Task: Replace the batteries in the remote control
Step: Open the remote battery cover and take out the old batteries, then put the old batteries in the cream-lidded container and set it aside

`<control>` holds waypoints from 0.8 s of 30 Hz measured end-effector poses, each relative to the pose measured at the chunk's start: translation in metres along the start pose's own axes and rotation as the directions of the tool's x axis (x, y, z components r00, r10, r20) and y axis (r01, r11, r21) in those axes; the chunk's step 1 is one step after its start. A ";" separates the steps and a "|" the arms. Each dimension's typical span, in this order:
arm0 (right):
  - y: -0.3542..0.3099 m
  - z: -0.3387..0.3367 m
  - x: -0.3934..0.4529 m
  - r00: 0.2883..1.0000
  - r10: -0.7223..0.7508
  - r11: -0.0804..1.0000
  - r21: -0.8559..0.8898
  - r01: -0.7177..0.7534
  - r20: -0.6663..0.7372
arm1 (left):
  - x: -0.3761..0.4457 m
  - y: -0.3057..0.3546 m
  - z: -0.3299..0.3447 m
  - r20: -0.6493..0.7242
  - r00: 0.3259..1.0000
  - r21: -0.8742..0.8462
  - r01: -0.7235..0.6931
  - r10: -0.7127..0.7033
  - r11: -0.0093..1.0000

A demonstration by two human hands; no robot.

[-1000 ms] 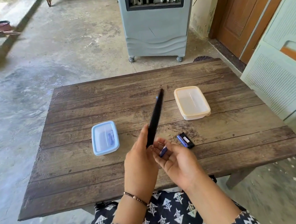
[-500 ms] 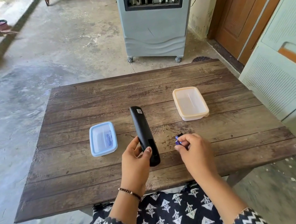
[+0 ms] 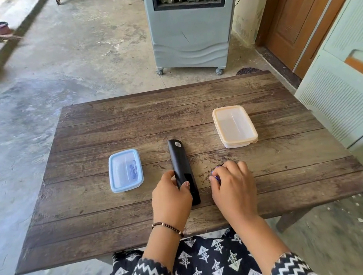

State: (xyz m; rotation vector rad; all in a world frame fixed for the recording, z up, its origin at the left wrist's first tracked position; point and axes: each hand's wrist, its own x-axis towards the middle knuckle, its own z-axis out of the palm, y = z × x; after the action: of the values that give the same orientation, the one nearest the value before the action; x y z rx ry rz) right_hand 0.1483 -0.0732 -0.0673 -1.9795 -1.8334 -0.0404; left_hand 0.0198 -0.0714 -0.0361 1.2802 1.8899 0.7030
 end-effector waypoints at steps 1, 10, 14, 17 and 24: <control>0.001 0.000 -0.001 1.000 0.004 1.000 0.005 -0.004 -0.006 | 0.000 0.000 -0.001 -0.002 1.000 0.068 -0.015 0.016 0.998; 0.010 0.003 -0.002 1.000 0.005 0.988 0.155 -0.008 0.020 | 0.002 0.007 0.004 -0.015 0.999 0.421 -0.036 0.047 0.906; 0.014 -0.005 -0.003 1.000 -0.005 0.981 0.193 0.000 0.027 | 0.004 0.011 0.003 -0.017 0.998 0.507 -0.040 0.057 0.861; 0.026 -0.018 0.006 0.998 -0.048 0.974 0.219 0.054 -0.032 | 0.003 0.015 0.002 -0.014 0.997 0.551 -0.057 0.077 0.833; 0.067 -0.023 0.068 0.976 -0.118 0.992 0.057 0.109 0.182 | 0.031 0.048 0.022 0.087 0.906 0.418 -0.412 0.415 0.810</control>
State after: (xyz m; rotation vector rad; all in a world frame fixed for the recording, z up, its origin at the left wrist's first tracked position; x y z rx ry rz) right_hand 0.2264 -0.0183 -0.0450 -1.8995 -2.0434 0.1557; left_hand 0.0564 -0.0243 -0.0203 2.0176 1.8467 0.5130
